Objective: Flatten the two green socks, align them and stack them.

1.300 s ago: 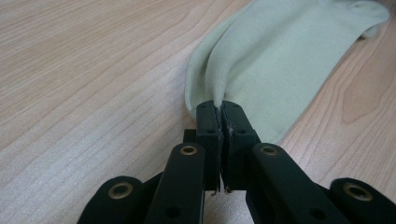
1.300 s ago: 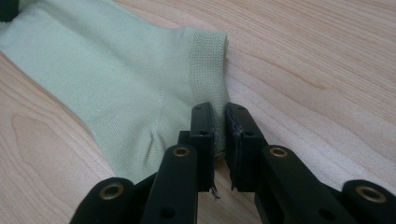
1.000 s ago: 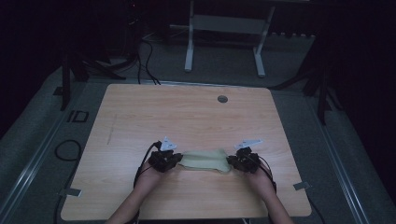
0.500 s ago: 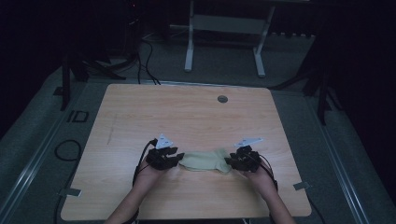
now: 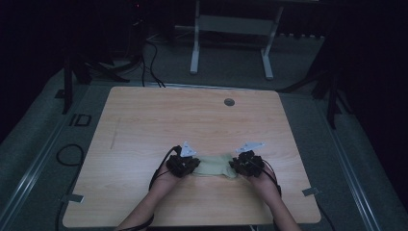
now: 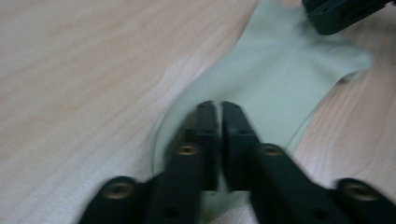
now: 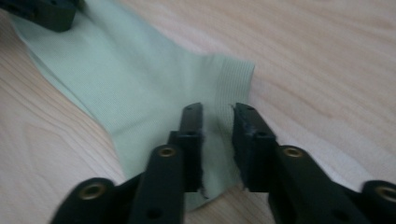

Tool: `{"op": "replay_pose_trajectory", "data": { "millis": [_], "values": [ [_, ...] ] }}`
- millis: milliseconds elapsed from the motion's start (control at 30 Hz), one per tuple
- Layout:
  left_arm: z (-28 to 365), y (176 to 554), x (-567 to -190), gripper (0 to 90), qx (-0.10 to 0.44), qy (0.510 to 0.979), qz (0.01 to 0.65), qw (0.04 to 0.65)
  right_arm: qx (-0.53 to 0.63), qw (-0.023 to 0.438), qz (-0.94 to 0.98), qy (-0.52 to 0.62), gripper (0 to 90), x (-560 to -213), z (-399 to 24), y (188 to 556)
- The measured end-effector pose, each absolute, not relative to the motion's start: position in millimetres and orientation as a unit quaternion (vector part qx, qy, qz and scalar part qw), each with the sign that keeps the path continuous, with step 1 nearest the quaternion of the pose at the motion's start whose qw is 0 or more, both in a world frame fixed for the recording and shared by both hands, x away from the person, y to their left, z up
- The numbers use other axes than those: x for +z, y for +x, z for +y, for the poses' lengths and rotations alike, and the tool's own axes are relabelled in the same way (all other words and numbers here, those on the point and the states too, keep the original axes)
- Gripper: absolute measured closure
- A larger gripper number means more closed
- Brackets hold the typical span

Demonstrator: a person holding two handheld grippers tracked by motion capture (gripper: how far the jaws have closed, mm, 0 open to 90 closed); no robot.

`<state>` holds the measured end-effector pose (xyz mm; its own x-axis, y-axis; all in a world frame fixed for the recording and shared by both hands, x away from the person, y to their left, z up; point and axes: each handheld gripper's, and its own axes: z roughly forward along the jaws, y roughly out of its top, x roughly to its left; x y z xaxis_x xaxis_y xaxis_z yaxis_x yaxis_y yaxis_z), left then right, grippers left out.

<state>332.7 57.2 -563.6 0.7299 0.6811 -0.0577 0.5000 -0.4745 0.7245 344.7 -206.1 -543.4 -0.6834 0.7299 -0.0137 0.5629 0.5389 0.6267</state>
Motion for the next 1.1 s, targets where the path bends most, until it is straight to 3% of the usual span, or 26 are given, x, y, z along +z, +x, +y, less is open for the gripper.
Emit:
{"op": "replay_pose_trajectory", "data": {
  "millis": [167, 233, 400, 1100],
  "values": [
    [52, 328, -564, 52.4, 0.119, 0.856, 0.338, 0.371, 0.306, 0.143, 0.875, 0.348, 52.5, -549, -202, 340],
    [50, 325, -564, 47.8, 0.125, 0.856, 0.344, 0.364, 0.299, 0.151, 0.88, 0.336, 50.8, -550, -200, 338],
    [53, 317, -565, 47.2, 0.14, 0.857, 0.347, 0.356, 0.306, 0.168, 0.88, 0.321, 49.6, -554, -200, 333],
    [62, 299, -566, 42.4, 0.154, 0.864, 0.335, 0.343, 0.326, 0.154, 0.887, 0.289, 45.1, -556, -198, 334]
  ]
}}
